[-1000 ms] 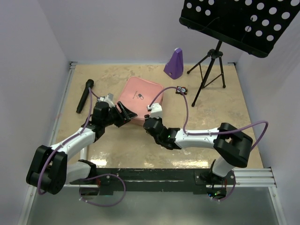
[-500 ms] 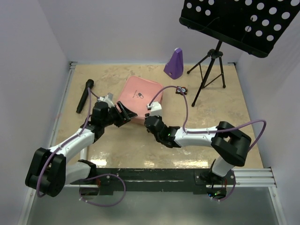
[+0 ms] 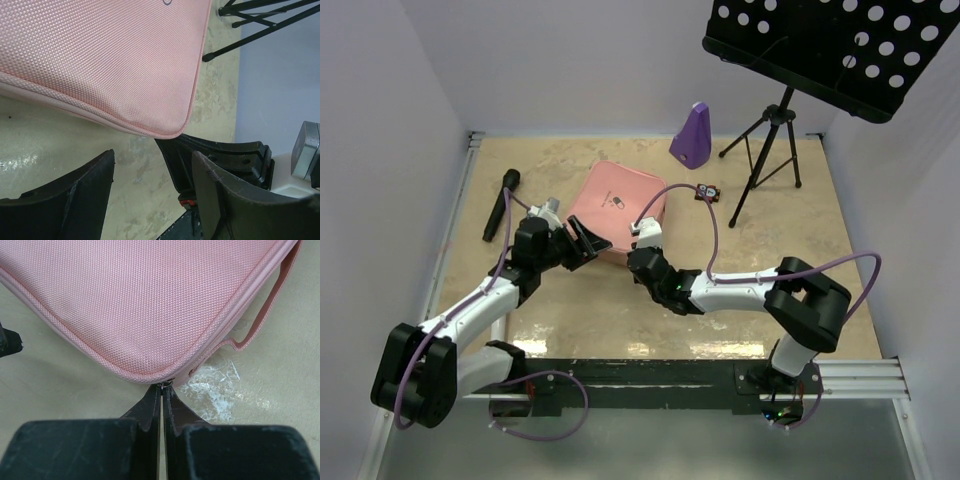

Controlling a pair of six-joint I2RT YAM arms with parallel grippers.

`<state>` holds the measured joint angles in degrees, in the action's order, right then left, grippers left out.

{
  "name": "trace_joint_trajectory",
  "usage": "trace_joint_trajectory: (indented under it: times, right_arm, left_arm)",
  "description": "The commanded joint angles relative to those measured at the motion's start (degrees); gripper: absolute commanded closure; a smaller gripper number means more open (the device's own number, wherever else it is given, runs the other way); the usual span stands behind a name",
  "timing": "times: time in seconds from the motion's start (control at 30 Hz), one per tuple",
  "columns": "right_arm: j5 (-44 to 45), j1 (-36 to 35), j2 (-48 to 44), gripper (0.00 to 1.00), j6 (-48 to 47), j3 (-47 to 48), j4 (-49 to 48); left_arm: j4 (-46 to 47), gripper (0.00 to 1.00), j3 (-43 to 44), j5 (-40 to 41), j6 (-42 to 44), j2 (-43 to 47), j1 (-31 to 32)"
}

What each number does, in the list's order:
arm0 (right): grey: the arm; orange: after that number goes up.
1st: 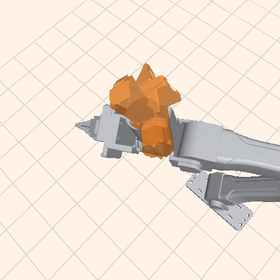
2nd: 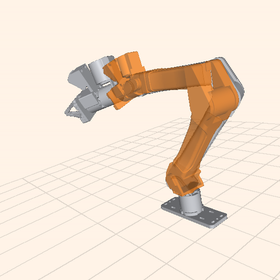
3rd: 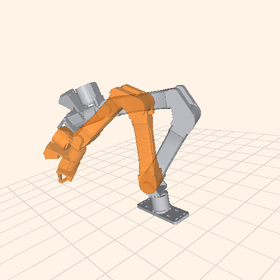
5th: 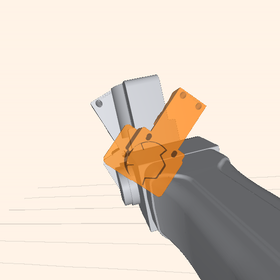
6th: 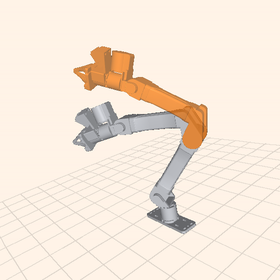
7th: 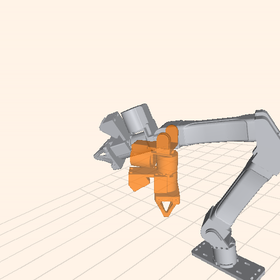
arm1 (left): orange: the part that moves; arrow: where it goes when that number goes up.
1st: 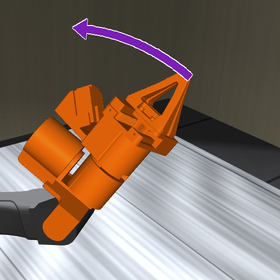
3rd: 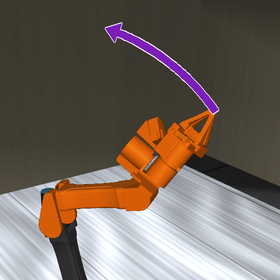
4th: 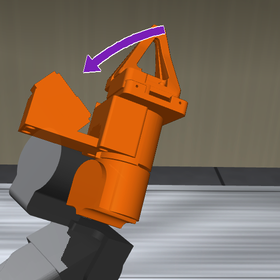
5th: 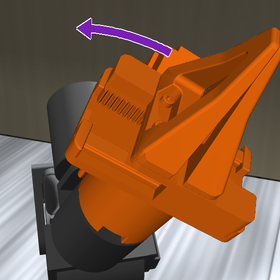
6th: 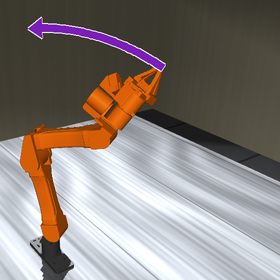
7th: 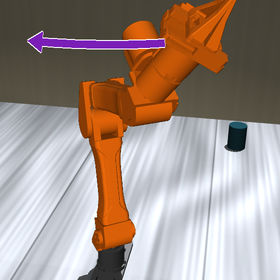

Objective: Organize the medicine kit
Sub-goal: Zip the medicine box at the center of the board.

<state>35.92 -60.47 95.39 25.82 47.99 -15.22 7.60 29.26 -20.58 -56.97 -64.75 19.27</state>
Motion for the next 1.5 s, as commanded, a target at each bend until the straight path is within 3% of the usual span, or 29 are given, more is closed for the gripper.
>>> trace_joint_trajectory:
  times: [0.0,0.17,0.33,0.5,0.87,1.1,1.33,1.47]
  right_arm:
    - [-1.4,0.0,-1.4,1.0,-0.2,1.2,-3.2]
    - [-1.4,-1.2,-1.8,1.0,0.2,1.8,-3.1]
    - [-1.6,-2.9,-1.4,1.0,0.6,3.2,-2.4]
    - [-1.6,-5.3,-1.3,1.0,1.1,4.8,-0.9]
    - [-0.9,-9.1,0.4,1.0,2.0,7.7,1.8]
    - [0.4,-9.5,1.6,1.0,3.0,6.9,2.5]
    - [1.9,-9.8,1.7,1.0,3.1,6.8,3.7]
    - [5.3,-9.8,2.1,1.0,4.3,7.8,8.0]
  left_arm:
    - [1.2,0.33,-0.5,-0.1,-0.8,1.0,0.2]
    - [4.9,0.3,-2.8,-0.5,-4.2,0.2,1.6]
    - [6.4,0.3,-2.8,4.8,-6.8,-1.7,6.9]
    - [10.5,0.29,-4.9,9.2,-10.5,-0.6,8.2]
    - [6.2,0.36,-5.4,15.4,-11.9,0.2,8.2]
    - [8.9,0.58,-7.8,13.2,-12.7,-0.6,8.2]
    - [8.1,0.97,-7.4,14.2,-11.3,-0.1,8.2]
    - [6.7,1.0,-7.3,14.6,-10.0,0.4,8.2]
